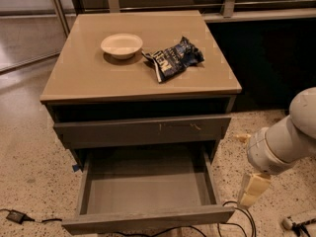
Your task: Close middle drawer
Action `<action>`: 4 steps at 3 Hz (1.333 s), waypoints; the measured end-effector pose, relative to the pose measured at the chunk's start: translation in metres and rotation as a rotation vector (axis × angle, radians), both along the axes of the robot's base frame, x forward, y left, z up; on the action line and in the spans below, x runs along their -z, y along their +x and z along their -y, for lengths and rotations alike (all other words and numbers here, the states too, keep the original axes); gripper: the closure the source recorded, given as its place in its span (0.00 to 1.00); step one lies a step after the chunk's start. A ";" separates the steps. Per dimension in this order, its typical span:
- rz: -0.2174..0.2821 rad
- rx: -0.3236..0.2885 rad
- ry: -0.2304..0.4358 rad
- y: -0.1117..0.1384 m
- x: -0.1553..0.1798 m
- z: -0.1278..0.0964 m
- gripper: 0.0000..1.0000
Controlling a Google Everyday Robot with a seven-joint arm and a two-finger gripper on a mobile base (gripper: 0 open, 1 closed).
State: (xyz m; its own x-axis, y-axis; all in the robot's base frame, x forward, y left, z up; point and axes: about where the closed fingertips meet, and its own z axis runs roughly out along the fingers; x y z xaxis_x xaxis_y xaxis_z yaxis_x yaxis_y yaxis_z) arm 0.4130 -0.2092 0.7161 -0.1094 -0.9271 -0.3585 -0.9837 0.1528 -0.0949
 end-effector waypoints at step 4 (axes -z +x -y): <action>-0.121 -0.120 0.156 -0.060 0.173 -0.031 0.88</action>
Offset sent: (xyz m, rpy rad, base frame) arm -0.0401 0.0308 -0.1439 0.2183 0.0652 0.1125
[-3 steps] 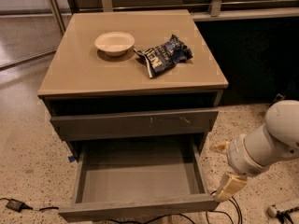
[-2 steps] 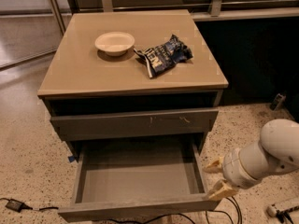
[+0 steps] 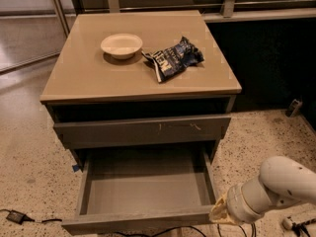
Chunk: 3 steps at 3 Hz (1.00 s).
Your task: Close middle drawer
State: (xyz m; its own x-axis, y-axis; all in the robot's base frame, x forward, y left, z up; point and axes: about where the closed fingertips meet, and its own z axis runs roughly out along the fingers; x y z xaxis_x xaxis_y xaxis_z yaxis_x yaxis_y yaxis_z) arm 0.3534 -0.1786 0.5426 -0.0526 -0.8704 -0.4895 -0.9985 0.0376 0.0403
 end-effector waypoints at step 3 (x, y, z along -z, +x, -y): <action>-0.031 -0.009 0.008 -0.003 0.018 -0.005 1.00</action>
Offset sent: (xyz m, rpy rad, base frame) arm -0.0016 0.0004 -0.0030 0.0008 0.0035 0.0004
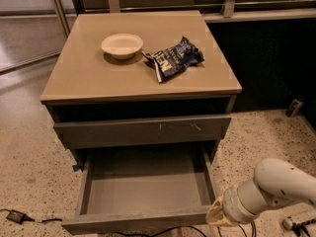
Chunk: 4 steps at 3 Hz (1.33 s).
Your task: Close middle drawer
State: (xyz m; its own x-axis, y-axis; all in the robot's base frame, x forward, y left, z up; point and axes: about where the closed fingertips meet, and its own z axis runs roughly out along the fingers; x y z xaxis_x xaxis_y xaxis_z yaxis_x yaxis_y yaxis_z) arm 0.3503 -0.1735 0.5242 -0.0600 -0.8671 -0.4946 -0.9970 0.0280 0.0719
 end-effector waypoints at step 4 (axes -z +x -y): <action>0.047 -0.107 0.100 0.022 0.100 -0.050 1.00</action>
Offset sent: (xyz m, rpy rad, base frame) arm 0.0153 0.0450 -0.0707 0.1143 -0.0064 0.0776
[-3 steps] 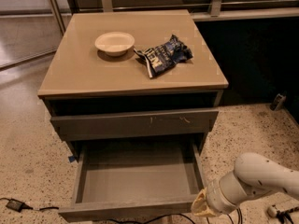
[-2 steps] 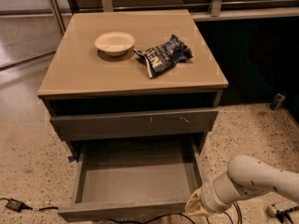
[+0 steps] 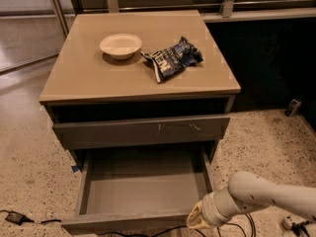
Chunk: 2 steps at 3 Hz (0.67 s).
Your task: Close middle drawer
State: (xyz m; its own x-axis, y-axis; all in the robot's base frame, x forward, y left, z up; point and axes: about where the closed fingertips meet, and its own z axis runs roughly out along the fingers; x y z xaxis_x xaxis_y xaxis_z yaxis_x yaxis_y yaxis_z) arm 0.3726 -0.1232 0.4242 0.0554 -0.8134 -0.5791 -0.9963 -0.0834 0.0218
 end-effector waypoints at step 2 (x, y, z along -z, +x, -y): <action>0.000 0.000 0.000 0.000 -0.003 0.000 0.85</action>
Offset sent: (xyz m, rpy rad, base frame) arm -0.0004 -0.0001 0.0032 0.0000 0.0000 0.0000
